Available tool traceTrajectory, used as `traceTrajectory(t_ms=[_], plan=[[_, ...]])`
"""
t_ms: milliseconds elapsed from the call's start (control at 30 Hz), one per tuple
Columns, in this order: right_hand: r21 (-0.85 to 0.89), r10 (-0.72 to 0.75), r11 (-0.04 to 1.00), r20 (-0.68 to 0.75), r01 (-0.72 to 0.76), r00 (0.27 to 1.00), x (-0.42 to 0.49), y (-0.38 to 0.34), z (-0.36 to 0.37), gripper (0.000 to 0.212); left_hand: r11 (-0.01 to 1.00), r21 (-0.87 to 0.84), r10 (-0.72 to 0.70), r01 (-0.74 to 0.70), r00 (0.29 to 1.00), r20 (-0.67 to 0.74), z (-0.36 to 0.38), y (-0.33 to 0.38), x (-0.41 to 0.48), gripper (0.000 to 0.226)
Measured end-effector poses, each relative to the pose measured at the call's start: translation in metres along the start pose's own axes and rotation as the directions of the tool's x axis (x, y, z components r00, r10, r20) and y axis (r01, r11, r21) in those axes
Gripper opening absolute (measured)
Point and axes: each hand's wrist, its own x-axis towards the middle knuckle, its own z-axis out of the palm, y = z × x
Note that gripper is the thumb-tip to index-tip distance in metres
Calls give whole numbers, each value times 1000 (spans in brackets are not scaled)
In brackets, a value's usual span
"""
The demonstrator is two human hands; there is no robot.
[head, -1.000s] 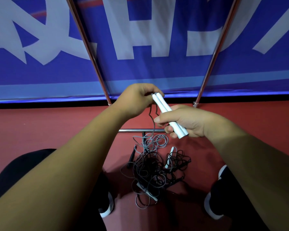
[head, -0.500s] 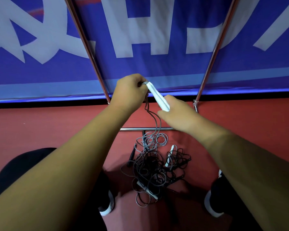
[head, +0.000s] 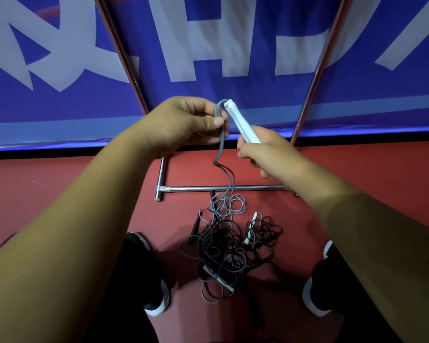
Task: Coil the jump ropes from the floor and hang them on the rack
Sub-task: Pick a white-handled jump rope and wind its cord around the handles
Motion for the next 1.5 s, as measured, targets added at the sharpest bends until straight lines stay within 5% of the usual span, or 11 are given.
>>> traceTrajectory(t_ms=[200, 433, 533, 633, 700, 933, 1033, 1133, 1233, 1400, 1500], plan=[[-75, -57, 996, -43, 54, 997, -2, -3, 8, 66, 979, -203, 8, -17, 999, -43, 20, 3, -1, 21], [-62, -85, 995, -145, 76, 986, 1, -4, 11, 13, 935, -354, -48, 26, 997, -53, 32, 3, 5, 14], [-104, -67, 993, -122, 55, 990, 3, -2, 9, 20, 924, -382, -51, 26, 997, -57, 33, 2, 6, 16], [-114, -63, 992, -98, 52, 993, 4, 0, 9, 1, 912, -409, -67, 33, 995, -68, 31, 1, 8, 9], [-79, -58, 996, -84, 52, 995, 6, 2, 11, 12, 910, -413, -80, 41, 994, -77, 30, -1, 9, 8], [317, 14, 948, 10, -16, 1000, 6, 3, 11, 21, 897, -443, -78, -10, 980, -182, 21, -15, 20, 14], [507, 28, 859, 77, -63, 997, 5, -5, 3, 32, 972, -200, -160, 124, 971, -176, 15, -32, 28, 23], [599, 1, 797, 125, -77, 992, 3, -12, -5, 35, 975, 114, -215, 192, 945, 247, 20, -52, 24, 61], [621, -37, 780, 162, -73, 986, 3, -14, -14, 35, 930, 365, -241, 39, 815, 527, 29, -47, 7, 39], [528, -18, 846, 165, -73, 986, -6, -20, -26, 32, 877, 479, -261, -26, 812, 522, 24, -32, -1, 28], [504, -8, 855, 239, -118, 971, -10, -23, -33, 38, 833, 550, -210, -63, 883, 419, 21, -33, 3, 21]])
